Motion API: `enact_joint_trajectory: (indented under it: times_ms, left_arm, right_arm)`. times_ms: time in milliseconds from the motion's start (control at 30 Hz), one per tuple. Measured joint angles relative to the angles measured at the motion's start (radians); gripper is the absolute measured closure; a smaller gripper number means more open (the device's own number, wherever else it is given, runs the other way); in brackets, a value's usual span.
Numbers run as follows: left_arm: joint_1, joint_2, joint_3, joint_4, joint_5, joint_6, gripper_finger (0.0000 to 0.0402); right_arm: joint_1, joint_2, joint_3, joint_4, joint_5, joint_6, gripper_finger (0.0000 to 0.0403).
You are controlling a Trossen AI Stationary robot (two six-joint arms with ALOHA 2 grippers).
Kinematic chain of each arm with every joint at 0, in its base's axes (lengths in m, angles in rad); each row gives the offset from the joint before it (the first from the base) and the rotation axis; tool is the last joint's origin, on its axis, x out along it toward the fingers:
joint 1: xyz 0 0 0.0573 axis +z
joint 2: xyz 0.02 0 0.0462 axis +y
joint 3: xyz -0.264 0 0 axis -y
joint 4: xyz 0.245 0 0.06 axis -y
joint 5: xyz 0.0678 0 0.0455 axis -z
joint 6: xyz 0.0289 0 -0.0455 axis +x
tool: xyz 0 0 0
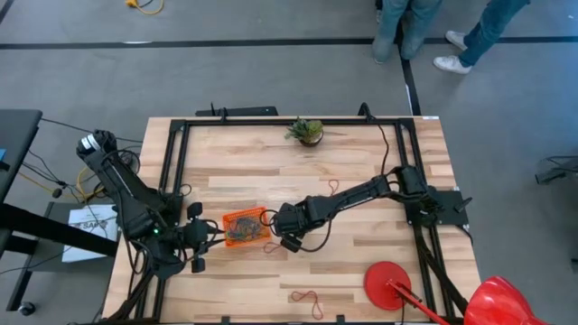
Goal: Pick and place rubber bands into bin
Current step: Put the red rubber band into the orange container
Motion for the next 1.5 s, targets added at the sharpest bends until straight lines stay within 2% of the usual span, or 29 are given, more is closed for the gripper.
enact_joint_trajectory:
  times_ms: [200,533,633,700,800,1033,1233,1367,1500]
  left_arm:
    - [0.000,0.000,0.000,-0.001,0.000,0.000,0.0315]
    - [0.000,0.000,0.000,-0.002,0.007,0.017,0.0315]
    - [0.000,0.000,0.000,-0.002,0.007,0.021,0.0315]
    - [0.000,0.000,0.000,-0.002,0.007,0.021,0.0315]
    - [0.000,0.000,0.000,-0.001,0.007,0.021,0.0315]
    - [0.000,0.000,0.000,0.000,0.001,0.022,0.0315]
    - [0.000,0.000,0.000,-0.003,-0.044,0.021,0.0315]
    - [0.000,0.000,0.000,-0.005,-0.057,0.027,0.0315]
    - [0.000,0.000,0.000,0.000,-0.093,0.027,0.0315]
  right_arm:
    - [0.007,0.001,0.000,0.011,0.005,0.008,0.0329]
    - [-0.002,0.073,0.007,0.029,0.017,0.003,0.0329]
    - [-0.001,0.077,0.006,0.028,0.017,0.001,0.0343]
    - [0.001,0.077,0.006,0.033,0.017,0.000,0.0365]
    - [0.011,0.048,0.002,0.042,0.031,-0.011,0.0396]
    - [0.048,-0.075,-0.002,-0.001,0.067,-0.019,0.0400]
    - [0.103,-0.208,-0.002,-0.015,0.230,-0.019,0.0401]
    - [0.134,-0.261,0.000,0.102,0.357,-0.064,0.0402]
    - [0.124,-0.237,0.001,0.338,0.310,-0.204,0.0402]
